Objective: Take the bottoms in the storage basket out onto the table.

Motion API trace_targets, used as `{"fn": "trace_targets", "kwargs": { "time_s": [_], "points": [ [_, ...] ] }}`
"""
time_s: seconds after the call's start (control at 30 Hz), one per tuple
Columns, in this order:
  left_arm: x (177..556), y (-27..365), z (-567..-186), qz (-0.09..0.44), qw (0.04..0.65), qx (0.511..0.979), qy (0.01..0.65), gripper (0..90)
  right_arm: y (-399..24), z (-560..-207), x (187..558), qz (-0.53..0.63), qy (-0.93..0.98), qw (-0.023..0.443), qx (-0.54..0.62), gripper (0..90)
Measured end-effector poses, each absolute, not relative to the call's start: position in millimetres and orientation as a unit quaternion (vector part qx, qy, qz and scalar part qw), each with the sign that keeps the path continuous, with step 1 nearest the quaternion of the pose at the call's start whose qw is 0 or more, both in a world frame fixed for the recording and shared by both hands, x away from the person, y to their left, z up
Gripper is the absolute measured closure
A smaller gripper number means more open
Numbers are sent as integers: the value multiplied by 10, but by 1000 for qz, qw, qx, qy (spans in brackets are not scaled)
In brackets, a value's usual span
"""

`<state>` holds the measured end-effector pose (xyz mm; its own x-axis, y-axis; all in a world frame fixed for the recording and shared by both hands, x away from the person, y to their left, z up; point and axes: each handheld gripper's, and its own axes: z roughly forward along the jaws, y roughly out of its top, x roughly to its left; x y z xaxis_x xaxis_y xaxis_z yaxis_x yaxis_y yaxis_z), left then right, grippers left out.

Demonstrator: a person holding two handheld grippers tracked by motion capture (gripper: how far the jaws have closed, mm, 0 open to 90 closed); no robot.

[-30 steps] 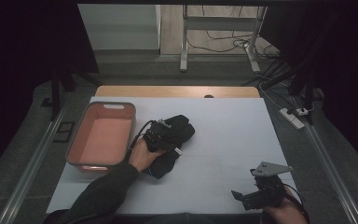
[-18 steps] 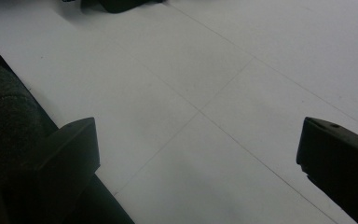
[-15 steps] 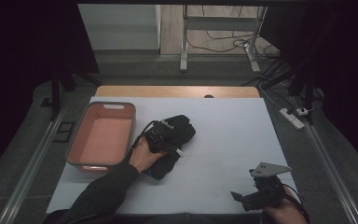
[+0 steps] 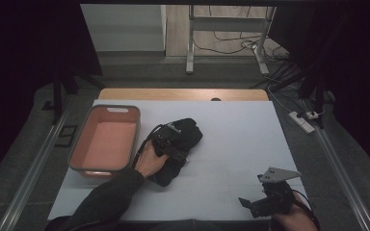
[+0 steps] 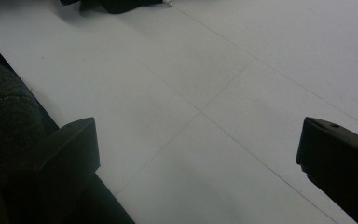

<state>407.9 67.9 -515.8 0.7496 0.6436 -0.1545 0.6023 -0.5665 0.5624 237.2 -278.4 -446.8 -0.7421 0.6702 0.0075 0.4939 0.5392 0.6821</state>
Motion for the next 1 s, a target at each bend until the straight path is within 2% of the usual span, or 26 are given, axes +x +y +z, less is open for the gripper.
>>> {"fn": "trace_targets", "kwargs": {
  "time_s": [0.2,1.0],
  "points": [
    [4027,599,-5148,52,296,895,331,0,-2784,-4468,2372,343,868,128,335,0],
    [3963,664,-4981,33,331,887,321,0,-2786,-4464,2367,344,868,130,334,0]
  ]
}}
